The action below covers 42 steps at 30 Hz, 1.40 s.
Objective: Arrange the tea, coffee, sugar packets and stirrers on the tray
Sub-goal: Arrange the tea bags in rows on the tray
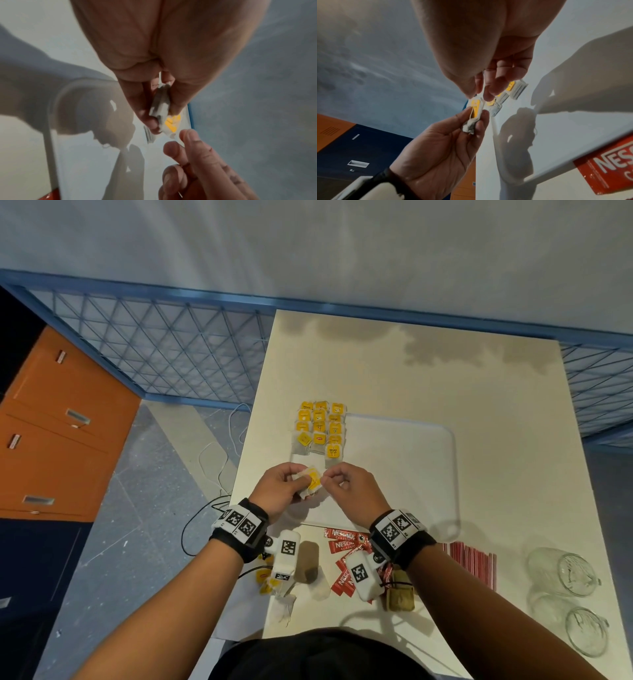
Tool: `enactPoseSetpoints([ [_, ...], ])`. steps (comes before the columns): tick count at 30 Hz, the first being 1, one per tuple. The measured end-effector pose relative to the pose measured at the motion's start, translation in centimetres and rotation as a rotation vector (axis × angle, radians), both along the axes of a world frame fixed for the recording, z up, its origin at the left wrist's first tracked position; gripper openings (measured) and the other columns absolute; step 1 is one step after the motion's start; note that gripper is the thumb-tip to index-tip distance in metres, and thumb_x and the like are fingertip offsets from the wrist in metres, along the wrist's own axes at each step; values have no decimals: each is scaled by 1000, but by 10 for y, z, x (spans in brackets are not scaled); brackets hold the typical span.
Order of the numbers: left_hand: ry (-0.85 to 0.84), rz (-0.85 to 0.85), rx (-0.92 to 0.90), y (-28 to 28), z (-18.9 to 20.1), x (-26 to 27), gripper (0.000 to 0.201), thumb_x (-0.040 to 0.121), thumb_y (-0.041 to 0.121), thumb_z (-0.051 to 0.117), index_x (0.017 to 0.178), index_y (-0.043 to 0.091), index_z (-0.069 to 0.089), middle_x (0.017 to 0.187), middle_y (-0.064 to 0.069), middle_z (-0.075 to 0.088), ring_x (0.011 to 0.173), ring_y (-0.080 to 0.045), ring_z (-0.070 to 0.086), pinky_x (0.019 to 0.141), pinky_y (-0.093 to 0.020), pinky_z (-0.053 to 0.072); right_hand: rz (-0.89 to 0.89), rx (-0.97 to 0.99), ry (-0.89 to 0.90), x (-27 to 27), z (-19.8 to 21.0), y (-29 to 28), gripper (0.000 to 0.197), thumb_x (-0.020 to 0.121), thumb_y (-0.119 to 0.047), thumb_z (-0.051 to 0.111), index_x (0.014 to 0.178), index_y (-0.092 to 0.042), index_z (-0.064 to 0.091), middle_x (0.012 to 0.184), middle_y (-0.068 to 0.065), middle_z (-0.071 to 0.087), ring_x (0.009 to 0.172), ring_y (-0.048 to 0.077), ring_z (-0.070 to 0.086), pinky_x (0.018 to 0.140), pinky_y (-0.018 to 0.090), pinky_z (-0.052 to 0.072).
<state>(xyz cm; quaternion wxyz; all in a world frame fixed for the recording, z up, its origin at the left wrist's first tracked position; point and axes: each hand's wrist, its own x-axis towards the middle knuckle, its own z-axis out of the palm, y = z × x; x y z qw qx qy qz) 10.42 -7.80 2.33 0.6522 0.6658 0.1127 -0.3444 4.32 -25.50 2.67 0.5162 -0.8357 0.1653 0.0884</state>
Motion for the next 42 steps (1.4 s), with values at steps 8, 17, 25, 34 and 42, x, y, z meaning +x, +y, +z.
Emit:
enactPoseSetpoints([
  [8,7,79,13,1,-3,2,11,85,8,78,92,10,70,82,-9,71,65,-14,63,58,-21,49,-20,115,95,3,-10,7,24,89,-35,75,109,-22,73,89,-4,73,70,9,65,65,28,52],
  [17,30,67,17,3,-3,8,6,89,9,73,91,9,67,67,-2,64,57,-12,53,55,-22,48,-65,164,82,10,-10,11,8,88,-27,75,89,-22,69,84,7,73,76,30,72,65,39,58],
  [25,-126,-116,129,21,-6,23,25,86,-11,69,96,12,69,84,-9,69,72,-14,67,70,-25,59,-43,103,52,19,-17,0,17,81,-43,69,89,-28,66,78,-2,70,74,24,69,71,47,61],
  [34,-470,-446,509,22,-16,64,13,81,7,78,87,16,73,84,-3,74,74,-17,66,77,-31,56,295,-297,-17,51,-22,-13,2,96,-30,61,96,-28,62,81,-11,66,75,16,62,69,33,51],
  [42,-524,-560,602,4,-15,84,22,80,5,77,94,19,69,93,0,70,78,-17,64,68,-18,49,333,-471,-3,79,-30,-9,8,97,-31,55,99,-29,62,93,-5,70,84,24,64,73,37,54],
])
